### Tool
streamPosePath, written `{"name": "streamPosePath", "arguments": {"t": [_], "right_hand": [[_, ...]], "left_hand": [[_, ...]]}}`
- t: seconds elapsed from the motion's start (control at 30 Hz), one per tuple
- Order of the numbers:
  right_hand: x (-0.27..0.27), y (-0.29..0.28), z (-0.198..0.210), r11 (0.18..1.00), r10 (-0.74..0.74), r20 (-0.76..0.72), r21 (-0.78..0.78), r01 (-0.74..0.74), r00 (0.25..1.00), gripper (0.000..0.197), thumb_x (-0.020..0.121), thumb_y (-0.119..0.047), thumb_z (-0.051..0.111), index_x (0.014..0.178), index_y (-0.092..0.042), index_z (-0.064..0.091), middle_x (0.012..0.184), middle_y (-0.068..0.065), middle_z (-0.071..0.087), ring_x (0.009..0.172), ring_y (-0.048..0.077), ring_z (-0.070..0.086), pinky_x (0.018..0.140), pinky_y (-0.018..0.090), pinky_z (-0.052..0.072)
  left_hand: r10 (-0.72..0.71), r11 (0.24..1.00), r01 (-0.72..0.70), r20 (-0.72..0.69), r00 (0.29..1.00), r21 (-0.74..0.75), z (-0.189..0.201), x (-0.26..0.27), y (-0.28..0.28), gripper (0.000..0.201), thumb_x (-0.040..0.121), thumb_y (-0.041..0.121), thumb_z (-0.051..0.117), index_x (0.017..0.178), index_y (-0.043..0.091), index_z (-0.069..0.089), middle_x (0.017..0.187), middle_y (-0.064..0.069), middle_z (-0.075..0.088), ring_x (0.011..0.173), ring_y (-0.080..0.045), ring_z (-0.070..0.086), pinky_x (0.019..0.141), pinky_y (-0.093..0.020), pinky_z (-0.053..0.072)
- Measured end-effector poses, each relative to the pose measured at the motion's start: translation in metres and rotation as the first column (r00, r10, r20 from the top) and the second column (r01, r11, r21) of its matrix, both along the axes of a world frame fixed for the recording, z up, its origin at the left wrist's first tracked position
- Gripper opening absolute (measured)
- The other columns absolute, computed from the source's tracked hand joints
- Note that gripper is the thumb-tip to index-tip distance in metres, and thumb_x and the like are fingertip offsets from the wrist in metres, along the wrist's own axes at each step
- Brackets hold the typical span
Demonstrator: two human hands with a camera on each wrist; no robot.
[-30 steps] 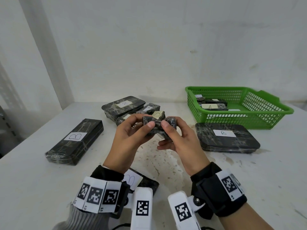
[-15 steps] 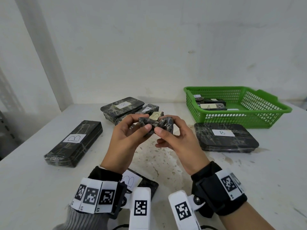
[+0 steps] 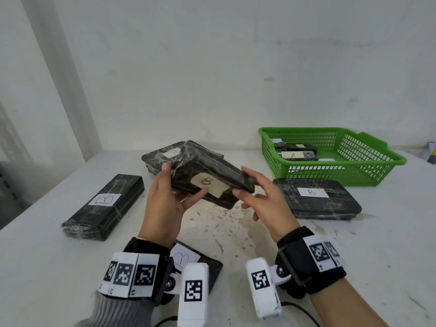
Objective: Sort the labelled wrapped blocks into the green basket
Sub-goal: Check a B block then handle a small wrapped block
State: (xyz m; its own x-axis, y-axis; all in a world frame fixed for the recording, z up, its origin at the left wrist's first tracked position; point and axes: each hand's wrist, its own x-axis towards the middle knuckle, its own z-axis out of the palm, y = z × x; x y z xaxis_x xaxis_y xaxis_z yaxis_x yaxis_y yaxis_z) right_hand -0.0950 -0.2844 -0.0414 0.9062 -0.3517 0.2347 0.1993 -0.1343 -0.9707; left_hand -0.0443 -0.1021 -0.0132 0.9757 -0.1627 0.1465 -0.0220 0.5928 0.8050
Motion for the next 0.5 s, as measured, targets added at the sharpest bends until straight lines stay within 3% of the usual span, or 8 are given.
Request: {"name": "streamPosePath", "arguments": {"t": [0.07, 0.17, 0.23, 0.3, 0.37, 0.5], "right_hand": [[0.001, -0.002, 0.001, 0.999, -0.015, 0.017, 0.032, 0.015, 1.0, 0.053, 0.084, -0.019, 0.076, 0.13, -0.035, 0.056, 0.115, -0.006, 0.064, 0.064, 0.009, 0.061, 0.044, 0.016, 0.039], [0.002, -0.005, 0.002, 0.993, -0.032, 0.036, 0.117, 0.028, 0.999, 0.046, 0.083, -0.021, 0.076, 0.124, -0.03, 0.059, 0.099, -0.005, 0.072, 0.065, 0.003, 0.059, 0.047, 0.018, 0.039], [0.004, -0.007, 0.003, 0.988, -0.048, 0.068, 0.151, 0.038, 0.997, 0.041, 0.079, -0.023, 0.078, 0.117, -0.024, 0.064, 0.099, -0.005, 0.074, 0.079, 0.003, 0.066, 0.055, 0.016, 0.045], [0.006, -0.009, 0.003, 0.978, -0.072, 0.09, 0.2, 0.053, 0.993, 0.041, 0.074, -0.031, 0.076, 0.112, -0.02, 0.068, 0.101, -0.003, 0.076, 0.092, 0.007, 0.069, 0.073, 0.02, 0.052], [0.007, -0.011, 0.005, 0.962, -0.081, 0.09, 0.269, 0.054, 0.993, 0.032, 0.08, -0.031, 0.07, 0.11, -0.019, 0.068, 0.101, -0.002, 0.076, 0.093, 0.01, 0.071, 0.08, 0.025, 0.055], [0.007, -0.014, 0.006, 0.939, -0.061, 0.05, 0.34, 0.041, 0.997, 0.018, 0.094, -0.025, 0.06, 0.111, -0.019, 0.065, 0.095, 0.002, 0.071, 0.075, 0.01, 0.07, 0.053, 0.029, 0.056]], "left_hand": [[-0.007, 1.0, 0.008, -0.02, 1.0, 0.013, -0.001, 0.002, 0.002, 0.045, 0.104, 0.042, 0.033, 0.123, 0.008, 0.057, 0.115, -0.013, 0.068, 0.09, -0.021, 0.074, 0.062, -0.029, 0.06], [-0.04, 0.998, 0.042, -0.059, 0.997, 0.036, -0.002, 0.002, 0.003, 0.044, 0.102, 0.049, 0.032, 0.105, 0.017, 0.061, 0.095, -0.011, 0.072, 0.073, -0.021, 0.075, 0.056, -0.029, 0.061], [-0.059, 0.995, 0.064, -0.068, 0.996, 0.077, -0.003, 0.002, 0.002, 0.045, 0.1, 0.052, 0.034, 0.103, 0.017, 0.062, 0.092, -0.011, 0.074, 0.073, -0.025, 0.075, 0.057, -0.03, 0.061], [-0.102, 0.987, 0.11, -0.08, 0.992, 0.114, -0.004, 0.002, 0.0, 0.043, 0.099, 0.052, 0.036, 0.107, 0.018, 0.062, 0.098, -0.013, 0.075, 0.079, -0.031, 0.075, 0.057, -0.029, 0.06], [-0.161, 0.971, 0.173, -0.084, 0.983, 0.164, -0.005, 0.001, -0.002, 0.042, 0.099, 0.05, 0.037, 0.111, 0.018, 0.063, 0.101, -0.013, 0.076, 0.085, -0.034, 0.074, 0.059, -0.03, 0.061], [-0.197, 0.943, 0.211, -0.079, 0.977, 0.257, -0.008, -0.001, -0.004, 0.043, 0.102, 0.043, 0.038, 0.118, 0.012, 0.063, 0.106, -0.013, 0.074, 0.093, -0.034, 0.073, 0.069, -0.041, 0.062]]}}
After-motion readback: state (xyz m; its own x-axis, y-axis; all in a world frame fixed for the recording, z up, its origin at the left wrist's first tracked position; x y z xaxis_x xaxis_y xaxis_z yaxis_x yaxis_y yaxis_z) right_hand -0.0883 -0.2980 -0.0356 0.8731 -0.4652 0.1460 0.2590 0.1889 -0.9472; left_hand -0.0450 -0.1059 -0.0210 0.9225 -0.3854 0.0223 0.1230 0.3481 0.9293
